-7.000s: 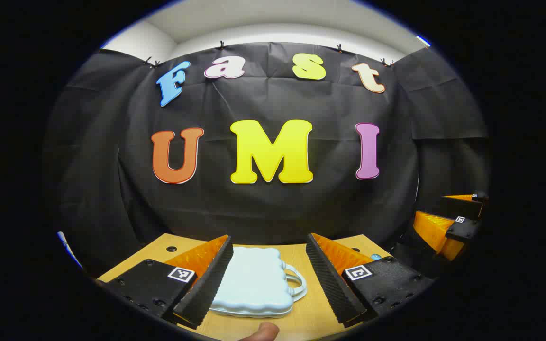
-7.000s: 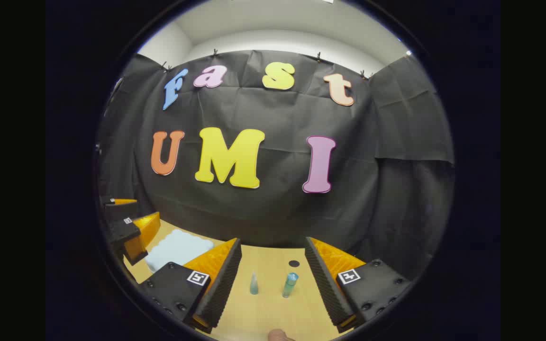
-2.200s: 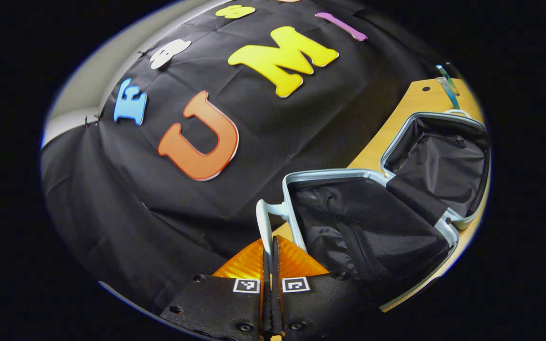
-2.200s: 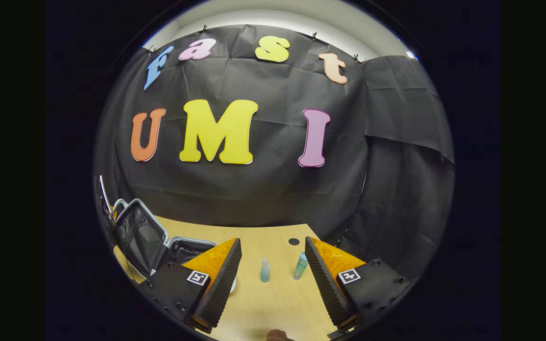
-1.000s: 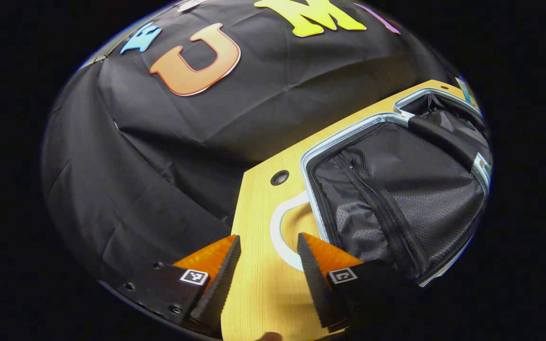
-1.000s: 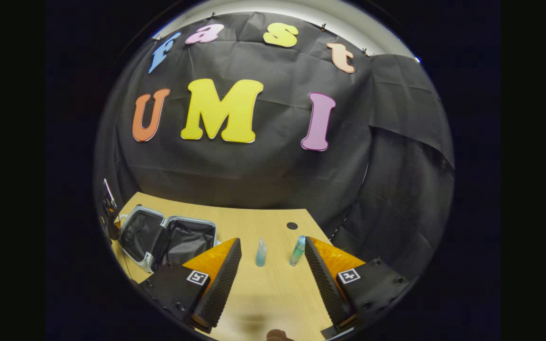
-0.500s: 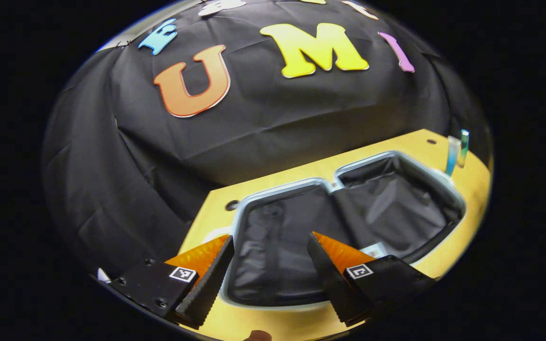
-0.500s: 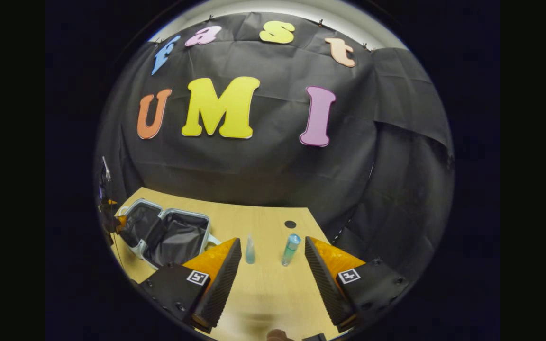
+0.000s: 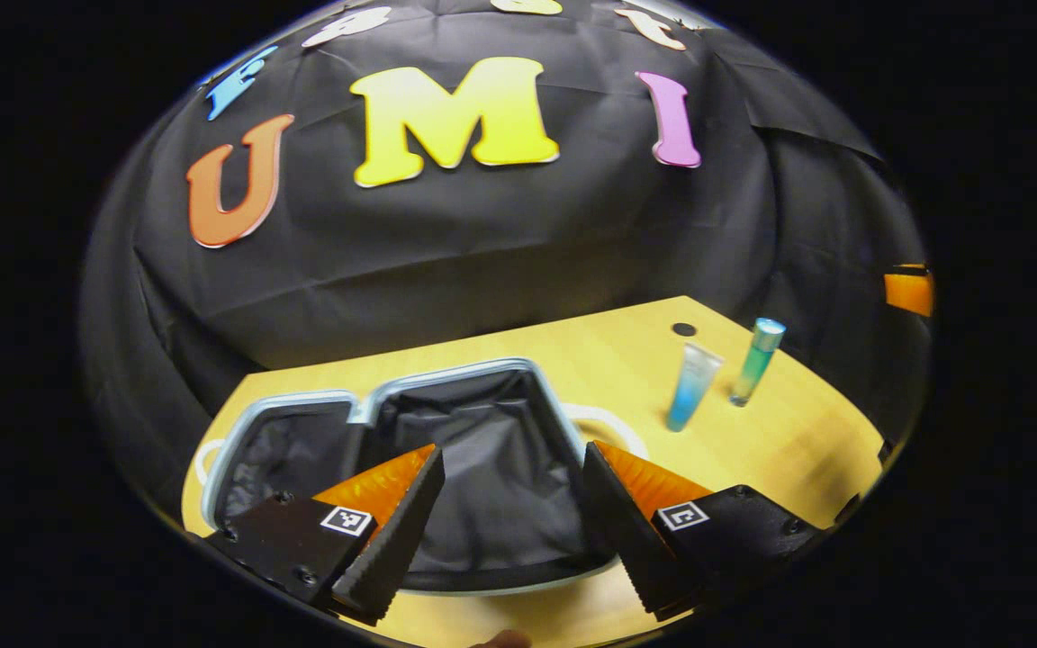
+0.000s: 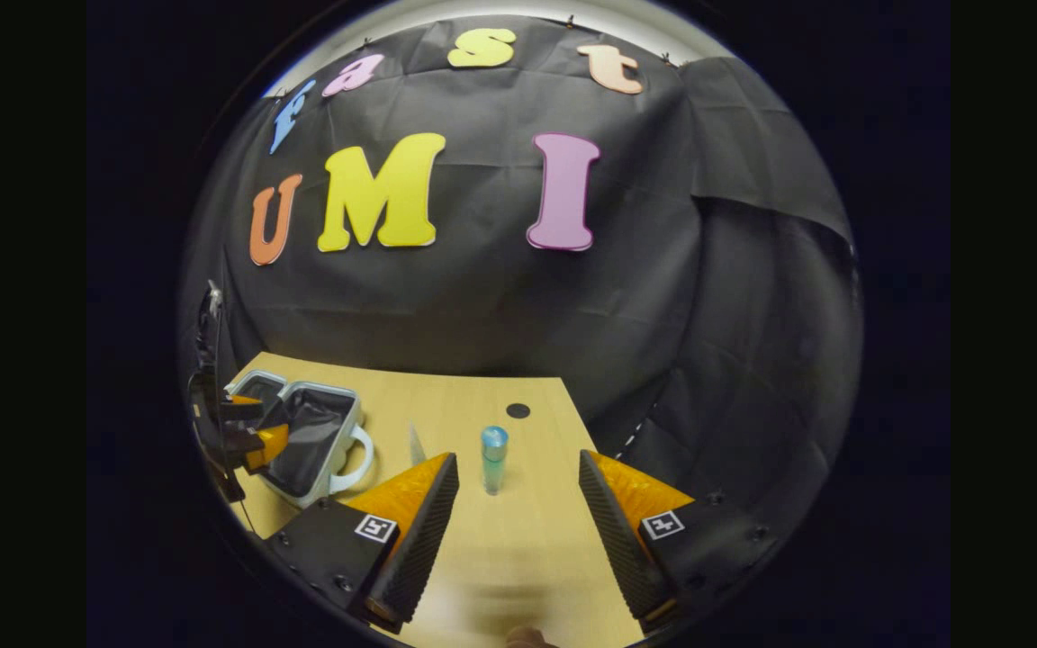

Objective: First open the suitcase, pack the skin care products into it, and then close the suitcase.

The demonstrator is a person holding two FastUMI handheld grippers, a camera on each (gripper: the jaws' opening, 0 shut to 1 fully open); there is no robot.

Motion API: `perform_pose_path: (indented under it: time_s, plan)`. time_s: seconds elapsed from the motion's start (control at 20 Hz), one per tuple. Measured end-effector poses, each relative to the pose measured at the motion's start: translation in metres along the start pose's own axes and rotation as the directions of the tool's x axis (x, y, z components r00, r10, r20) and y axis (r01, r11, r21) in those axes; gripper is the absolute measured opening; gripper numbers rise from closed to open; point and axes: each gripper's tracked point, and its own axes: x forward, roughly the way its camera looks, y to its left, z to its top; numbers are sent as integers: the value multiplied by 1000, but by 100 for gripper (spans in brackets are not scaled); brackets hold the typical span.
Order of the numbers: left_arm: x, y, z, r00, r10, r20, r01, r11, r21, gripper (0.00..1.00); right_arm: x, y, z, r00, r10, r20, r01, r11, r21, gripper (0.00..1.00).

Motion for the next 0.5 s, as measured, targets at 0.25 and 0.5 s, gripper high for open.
perform_pose_path:
  time_s: [0.25, 0.5]
  plan:
    - [46, -102, -16, 992, -107, -66, 104, 993, -47, 99, 23, -37, -25, 998, 19, -54, -19, 1000, -7, 80]
    - [101, -144, -41, 988, -98, -120, 90, 993, -78, 99, 48, -65, -54, 994, 25, -107, -29, 999, -44, 80]
